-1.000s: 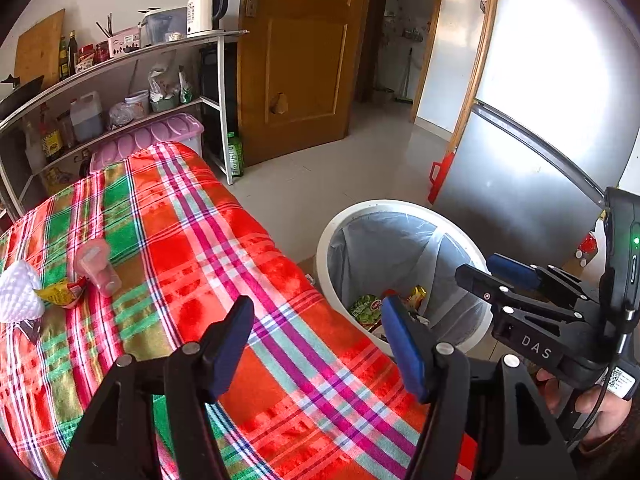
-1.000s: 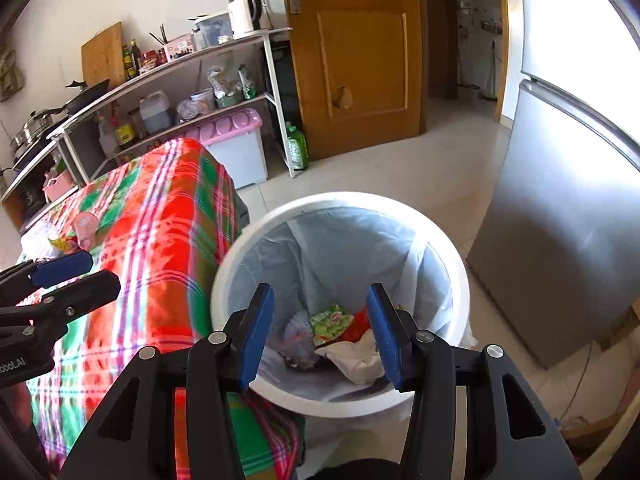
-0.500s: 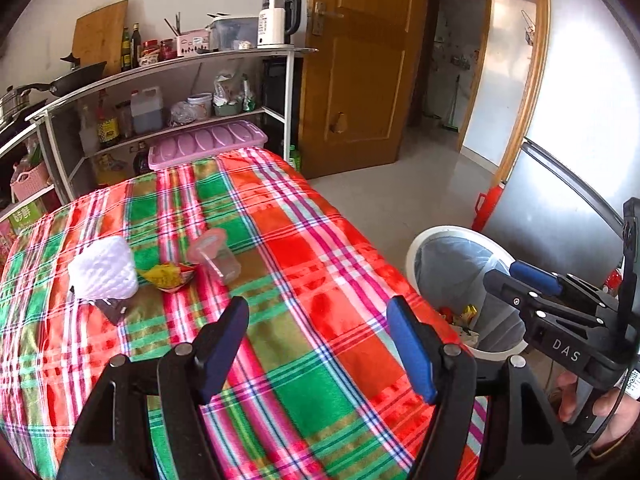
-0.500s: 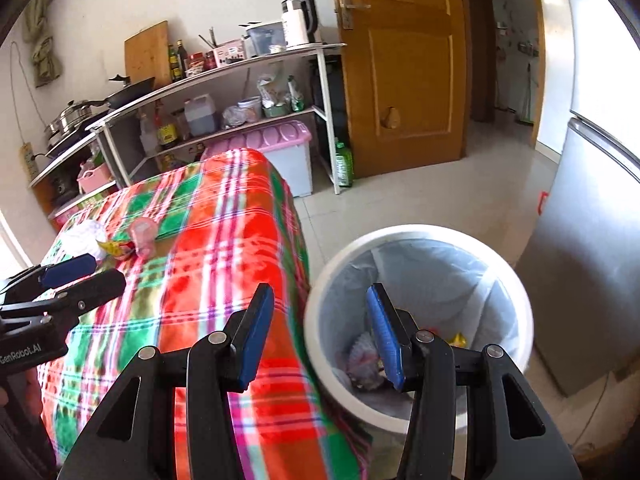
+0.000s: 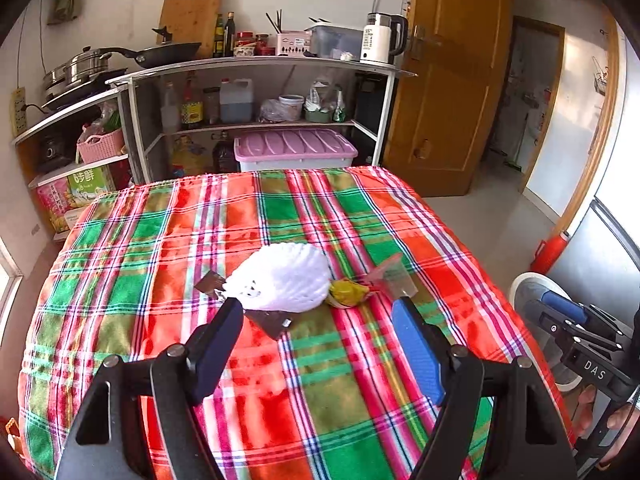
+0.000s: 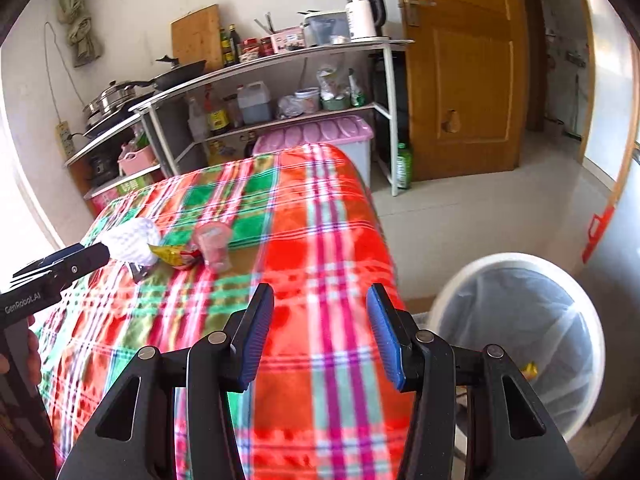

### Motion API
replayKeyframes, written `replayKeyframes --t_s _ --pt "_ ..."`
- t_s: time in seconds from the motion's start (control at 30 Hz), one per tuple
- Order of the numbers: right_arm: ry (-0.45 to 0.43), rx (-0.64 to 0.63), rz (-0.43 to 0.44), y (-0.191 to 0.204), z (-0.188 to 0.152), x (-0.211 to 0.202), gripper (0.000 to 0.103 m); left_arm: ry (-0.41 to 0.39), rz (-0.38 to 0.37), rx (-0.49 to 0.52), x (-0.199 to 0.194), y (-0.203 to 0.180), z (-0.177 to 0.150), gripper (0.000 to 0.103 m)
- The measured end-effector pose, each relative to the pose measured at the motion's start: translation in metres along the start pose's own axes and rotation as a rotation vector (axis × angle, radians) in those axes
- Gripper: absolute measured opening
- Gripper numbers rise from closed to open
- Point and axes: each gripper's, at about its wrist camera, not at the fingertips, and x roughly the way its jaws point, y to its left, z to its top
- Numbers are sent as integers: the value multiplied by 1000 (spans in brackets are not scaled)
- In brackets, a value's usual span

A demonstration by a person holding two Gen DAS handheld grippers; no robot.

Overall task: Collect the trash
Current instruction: 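Move both open tools back over the table trash, then grasp the white foam net with the left tool while the right tool grasps the clear plastic cup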

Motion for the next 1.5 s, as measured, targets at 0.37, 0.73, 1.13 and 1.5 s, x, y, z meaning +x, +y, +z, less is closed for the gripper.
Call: replayKeyframes --t_s 0.37,0.73,1.13,1.5 --pt "69 -49 124 55 25 63 50 30 -24 -89 22 53 7 86" --pt "144 -90 148 80 32 109 61 54 -102 -48 38 59 12 94" --pt "176 -106 146 89 35 133 61 105 -120 -43 64 56 21 94" --pt "168 -85 140 79 37 133 61 108 -126 -91 72 60 27 94"
